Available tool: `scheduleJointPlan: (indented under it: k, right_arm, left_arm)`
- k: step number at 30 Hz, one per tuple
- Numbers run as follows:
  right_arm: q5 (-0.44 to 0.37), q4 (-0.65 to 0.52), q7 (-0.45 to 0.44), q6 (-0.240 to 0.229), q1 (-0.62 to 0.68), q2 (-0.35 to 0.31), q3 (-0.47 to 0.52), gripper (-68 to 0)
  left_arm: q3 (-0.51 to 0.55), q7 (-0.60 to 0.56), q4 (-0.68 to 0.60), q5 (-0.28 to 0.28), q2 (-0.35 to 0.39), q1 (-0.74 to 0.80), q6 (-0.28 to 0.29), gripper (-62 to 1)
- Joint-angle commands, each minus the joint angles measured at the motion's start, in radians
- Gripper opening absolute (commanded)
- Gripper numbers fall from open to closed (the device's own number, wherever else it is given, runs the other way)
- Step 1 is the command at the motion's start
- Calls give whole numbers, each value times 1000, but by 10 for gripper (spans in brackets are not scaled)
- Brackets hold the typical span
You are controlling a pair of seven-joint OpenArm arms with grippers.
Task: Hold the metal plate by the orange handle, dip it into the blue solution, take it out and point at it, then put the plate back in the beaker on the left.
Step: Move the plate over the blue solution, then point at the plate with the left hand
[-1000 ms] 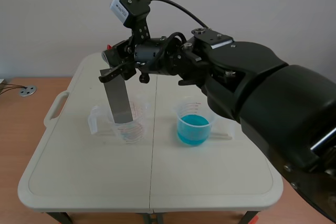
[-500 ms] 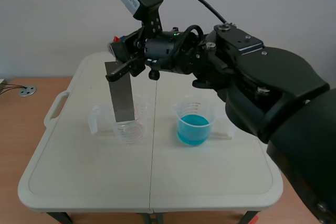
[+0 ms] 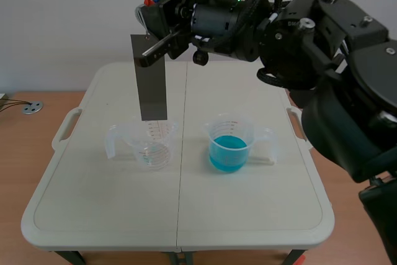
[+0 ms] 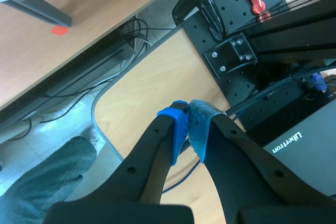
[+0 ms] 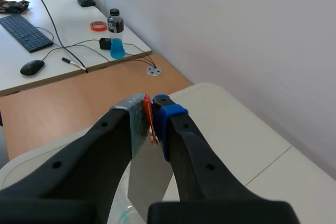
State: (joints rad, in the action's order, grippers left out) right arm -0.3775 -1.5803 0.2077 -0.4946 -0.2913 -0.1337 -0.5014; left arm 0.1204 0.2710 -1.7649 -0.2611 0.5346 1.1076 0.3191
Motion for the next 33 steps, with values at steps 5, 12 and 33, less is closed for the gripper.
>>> scheduleJointPlan:
  k: [5, 12, 33]
  right_arm:
    - [-8, -146, 32, 0, 43, -35, 67, -662]
    - [-19, -268, 42, -4, 119, -90, 158, -662]
    - [-245, -263, -40, -56, 175, -398, 320, -662]
  left_arm:
    - [-3, -11, -15, -4, -2, 3, 6, -585]
    - [0, -7, -16, -4, 1, -69, 4, -585]
    - [-151, 19, -63, 0, 1, -579, -36, -585]
